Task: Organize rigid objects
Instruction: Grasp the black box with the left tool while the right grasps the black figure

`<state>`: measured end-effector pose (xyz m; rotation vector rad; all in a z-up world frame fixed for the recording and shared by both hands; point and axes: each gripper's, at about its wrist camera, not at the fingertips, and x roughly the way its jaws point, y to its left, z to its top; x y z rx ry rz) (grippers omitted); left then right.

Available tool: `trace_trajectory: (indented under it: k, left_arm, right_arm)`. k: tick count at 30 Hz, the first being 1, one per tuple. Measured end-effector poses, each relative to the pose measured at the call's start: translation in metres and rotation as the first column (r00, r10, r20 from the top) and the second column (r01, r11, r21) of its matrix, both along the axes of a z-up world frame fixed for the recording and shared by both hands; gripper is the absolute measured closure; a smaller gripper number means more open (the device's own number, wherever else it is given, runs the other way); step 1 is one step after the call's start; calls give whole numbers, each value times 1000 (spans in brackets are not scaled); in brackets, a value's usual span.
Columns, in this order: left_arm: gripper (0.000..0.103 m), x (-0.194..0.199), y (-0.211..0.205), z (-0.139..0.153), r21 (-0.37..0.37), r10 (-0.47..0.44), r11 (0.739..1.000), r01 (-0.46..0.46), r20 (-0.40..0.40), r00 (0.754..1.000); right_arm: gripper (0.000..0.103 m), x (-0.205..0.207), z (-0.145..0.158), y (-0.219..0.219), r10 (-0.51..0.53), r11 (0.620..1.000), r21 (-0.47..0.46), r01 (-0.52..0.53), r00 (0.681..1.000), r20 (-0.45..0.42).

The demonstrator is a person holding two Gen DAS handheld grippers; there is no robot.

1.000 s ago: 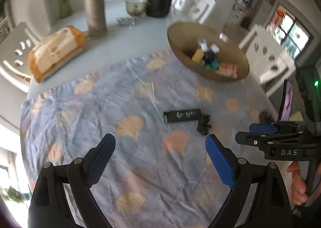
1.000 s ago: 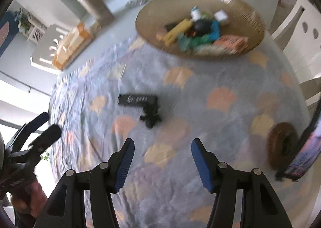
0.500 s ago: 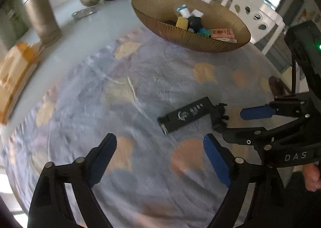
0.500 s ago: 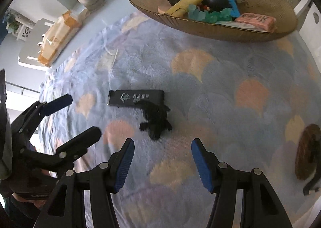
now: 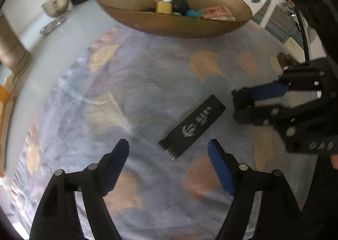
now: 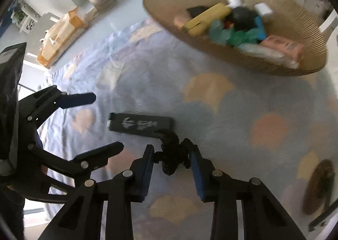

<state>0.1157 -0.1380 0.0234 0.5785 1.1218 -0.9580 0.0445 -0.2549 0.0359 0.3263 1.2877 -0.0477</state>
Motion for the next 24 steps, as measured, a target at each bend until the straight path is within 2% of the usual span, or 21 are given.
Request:
trace_trajectory:
  k: [2, 4, 6, 8, 9, 12, 13, 16, 19, 22, 23, 24]
  left_arm:
    - [40, -3, -11, -3, 9, -22, 1000, 22, 1, 1000]
    - [48, -8, -21, -3, 23, -42, 999, 41, 47, 998]
    - [72, -14, -28, 0, 28, -58, 998, 56, 65, 996]
    - [79, -16, -30, 1, 15, -27, 1000, 26, 46, 999]
    - [79, -16, -28, 1, 5, -2, 1000, 2, 35, 999]
    - [79, -13, -10, 1, -40, 165, 985, -166, -32, 986]
    - [79, -14, 1, 2, -54, 244, 967, -248, -58, 968]
    - [79, -27, 24, 4, -61, 383, 920, -386, -66, 922]
    - [79, -45, 40, -1, -33, 466, 883, -467, -35, 884]
    - [79, -60, 52, -4, -27, 504, 863, -504, -28, 863]
    - [75, -62, 53, -4, -34, 511, 858, -513, -43, 858]
    - [63, -63, 53, -4, -42, 516, 854, -519, -61, 854]
  right_arm:
    - [70, -6, 3, -12, -12, 1000, -6, 12, 1000, 6]
    - [70, -12, 5, -22, -19, 1000, -14, 20, 1000, 12]
    - [70, -18, 7, -30, -32, 999, -9, 32, 999, 16]
    - [70, -24, 9, -35, -41, 999, 4, 40, 999, 21]
    - [70, -24, 9, -34, -39, 999, 12, 39, 999, 25]
    - [70, -29, 11, -27, 13, 998, 67, -16, 999, 45]
    - [70, -30, 10, -23, 30, 996, 79, -33, 998, 46]
    - [70, -35, 3, -11, 80, 990, 115, -84, 996, 41]
    - [69, -42, -10, -11, 73, 985, 154, -72, 997, 5]
    - [65, -46, -17, -12, 70, 980, 187, -65, 997, -19]
    - [61, -46, -17, -13, 67, 976, 209, -62, 998, -21]
    - [50, -47, -17, -14, 62, 972, 230, -55, 998, -24]
